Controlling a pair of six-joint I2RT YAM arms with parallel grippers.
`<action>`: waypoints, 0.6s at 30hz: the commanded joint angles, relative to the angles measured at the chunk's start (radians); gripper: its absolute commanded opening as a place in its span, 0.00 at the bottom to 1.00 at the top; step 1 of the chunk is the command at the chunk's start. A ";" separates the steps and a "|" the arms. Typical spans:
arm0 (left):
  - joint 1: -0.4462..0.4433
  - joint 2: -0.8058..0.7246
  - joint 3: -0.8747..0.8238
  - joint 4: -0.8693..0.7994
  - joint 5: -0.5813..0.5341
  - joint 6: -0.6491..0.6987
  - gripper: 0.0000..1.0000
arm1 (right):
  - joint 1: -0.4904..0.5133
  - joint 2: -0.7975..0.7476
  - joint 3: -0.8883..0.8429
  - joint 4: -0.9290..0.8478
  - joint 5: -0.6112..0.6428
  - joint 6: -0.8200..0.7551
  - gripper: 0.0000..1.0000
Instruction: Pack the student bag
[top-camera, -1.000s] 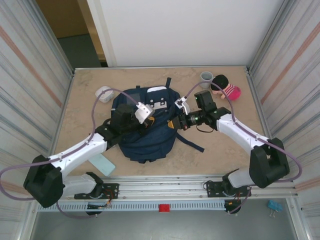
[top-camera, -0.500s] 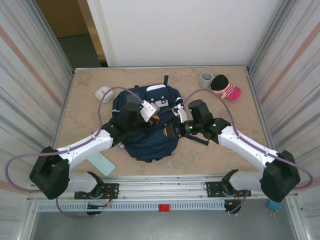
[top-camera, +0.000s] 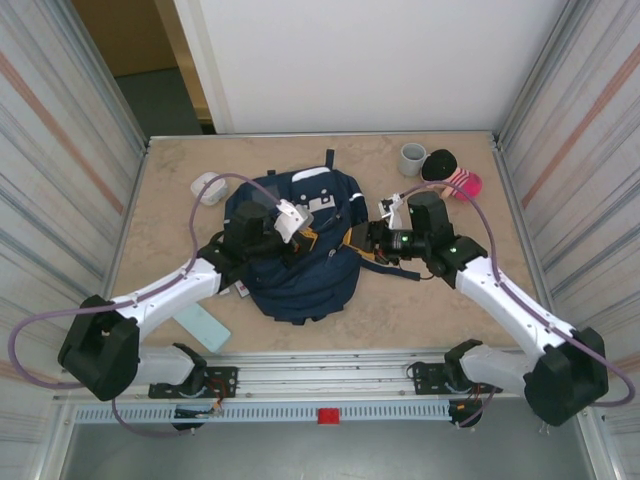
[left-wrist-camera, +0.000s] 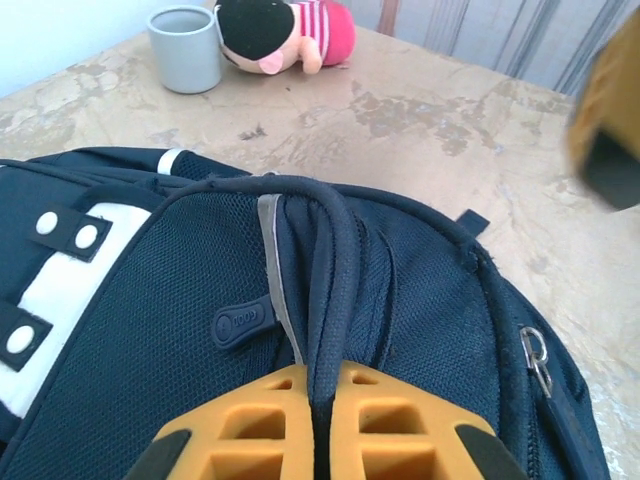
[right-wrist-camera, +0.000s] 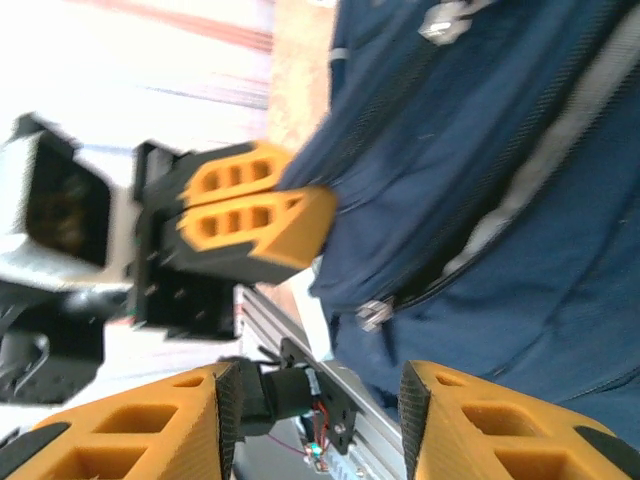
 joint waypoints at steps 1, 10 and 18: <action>0.003 -0.051 -0.001 0.110 0.133 0.014 0.00 | 0.001 0.056 -0.018 0.079 -0.045 0.145 0.47; 0.004 -0.038 0.009 0.087 0.229 0.062 0.00 | -0.001 0.159 0.000 0.196 -0.031 0.205 0.48; 0.004 -0.036 0.049 0.018 0.163 0.061 0.02 | 0.008 0.189 -0.063 0.345 0.018 0.335 0.12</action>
